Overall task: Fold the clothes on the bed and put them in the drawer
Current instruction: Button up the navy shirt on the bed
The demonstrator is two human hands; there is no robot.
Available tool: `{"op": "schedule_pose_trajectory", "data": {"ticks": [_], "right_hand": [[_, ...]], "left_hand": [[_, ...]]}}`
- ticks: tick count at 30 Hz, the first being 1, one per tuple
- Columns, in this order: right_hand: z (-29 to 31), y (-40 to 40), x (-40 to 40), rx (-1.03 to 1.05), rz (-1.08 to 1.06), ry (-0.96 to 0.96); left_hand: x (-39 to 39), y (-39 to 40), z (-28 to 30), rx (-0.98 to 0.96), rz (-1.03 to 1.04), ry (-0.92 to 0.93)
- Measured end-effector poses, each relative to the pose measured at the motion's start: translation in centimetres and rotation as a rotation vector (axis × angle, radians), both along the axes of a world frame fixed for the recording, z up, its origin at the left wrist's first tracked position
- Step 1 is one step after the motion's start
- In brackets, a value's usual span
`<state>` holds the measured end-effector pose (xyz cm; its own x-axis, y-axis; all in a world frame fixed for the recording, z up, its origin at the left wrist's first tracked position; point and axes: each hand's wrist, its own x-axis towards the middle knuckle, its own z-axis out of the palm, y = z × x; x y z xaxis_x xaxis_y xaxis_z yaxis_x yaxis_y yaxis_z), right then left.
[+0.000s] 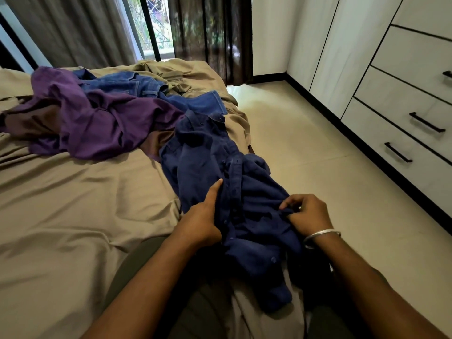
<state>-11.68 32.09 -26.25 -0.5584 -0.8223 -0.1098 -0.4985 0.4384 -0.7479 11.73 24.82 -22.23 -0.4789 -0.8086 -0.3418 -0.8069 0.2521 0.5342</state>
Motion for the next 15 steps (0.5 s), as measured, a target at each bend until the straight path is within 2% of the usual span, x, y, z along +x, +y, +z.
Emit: {"op": "schedule_pose_trajectory", "data": {"ticks": [2, 5, 6, 9, 10, 11, 14, 15], "right_hand": [[0.3, -0.2, -1.7, -0.008, 0.005, 0.115], [0.4, -0.3, -1.6, 0.269, 0.133, 0.398], [0.5, -0.3, -0.9, 0.252, 0.138, 0.459], [0.4, -0.3, 2.5, -0.104, 0.163, 0.404], [0.2, -0.3, 3.5, -0.137, 0.18, 0.388], [0.0, -0.4, 4.0, -0.107, 0.205, 0.38], [-1.2, -0.3, 4.3, 0.16, 0.276, 0.415], [-1.7, -0.2, 4.1, 0.172, 0.299, 0.427]], "left_hand": [[-0.2, 0.0, 0.0, -0.003, -0.014, 0.0], [-0.5, 0.0, -0.1, -0.015, -0.009, 0.003], [-0.4, 0.0, -0.1, -0.016, -0.005, 0.007], [-0.2, -0.1, -0.5, -0.021, 0.013, 0.03], [-0.1, -0.1, -0.6, -0.023, 0.017, 0.041], [-0.1, -0.2, -0.8, -0.027, 0.021, 0.057], [0.0, -0.5, -1.4, -0.023, 0.043, 0.153], [-0.1, -0.5, -1.4, -0.027, 0.052, 0.186]]}}
